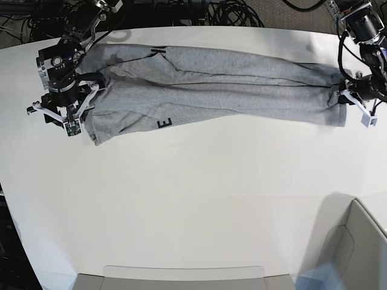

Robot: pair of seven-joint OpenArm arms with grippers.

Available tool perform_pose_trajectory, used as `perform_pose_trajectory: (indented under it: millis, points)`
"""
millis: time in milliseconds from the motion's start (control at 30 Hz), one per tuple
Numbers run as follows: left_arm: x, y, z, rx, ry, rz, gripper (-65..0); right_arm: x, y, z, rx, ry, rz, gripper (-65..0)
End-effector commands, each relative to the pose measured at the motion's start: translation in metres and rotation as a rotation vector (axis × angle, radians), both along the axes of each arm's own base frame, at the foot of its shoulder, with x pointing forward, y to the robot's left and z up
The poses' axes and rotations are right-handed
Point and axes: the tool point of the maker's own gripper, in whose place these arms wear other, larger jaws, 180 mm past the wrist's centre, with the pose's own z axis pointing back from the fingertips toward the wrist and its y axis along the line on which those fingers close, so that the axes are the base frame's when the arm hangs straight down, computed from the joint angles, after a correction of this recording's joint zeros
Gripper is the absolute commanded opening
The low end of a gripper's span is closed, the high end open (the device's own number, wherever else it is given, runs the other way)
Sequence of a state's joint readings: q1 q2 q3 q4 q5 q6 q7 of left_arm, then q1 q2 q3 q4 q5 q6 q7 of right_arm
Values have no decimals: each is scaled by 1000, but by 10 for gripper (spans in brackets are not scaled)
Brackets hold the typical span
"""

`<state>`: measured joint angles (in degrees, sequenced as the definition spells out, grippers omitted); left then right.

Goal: Fold the T-shirt properly
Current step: 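Lift the strip end with the left gripper and fold it toward the right gripper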

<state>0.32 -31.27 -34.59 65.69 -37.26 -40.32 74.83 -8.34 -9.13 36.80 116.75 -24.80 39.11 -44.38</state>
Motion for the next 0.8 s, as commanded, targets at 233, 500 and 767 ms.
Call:
perform_pose_trajectory:
  millis: [233,500,767]
  points:
    - [27,6,77,217,-149,-92,-650,16,-28,32,-17,-109,-77,-377]
    - [32,-78,96,236,-284,-245,-650,17,-28,32,-19,-109,-73,-377]
    - [15,-171,85,129,-304,-414,-650,16,-29,21,-4,-79,-72,-377]
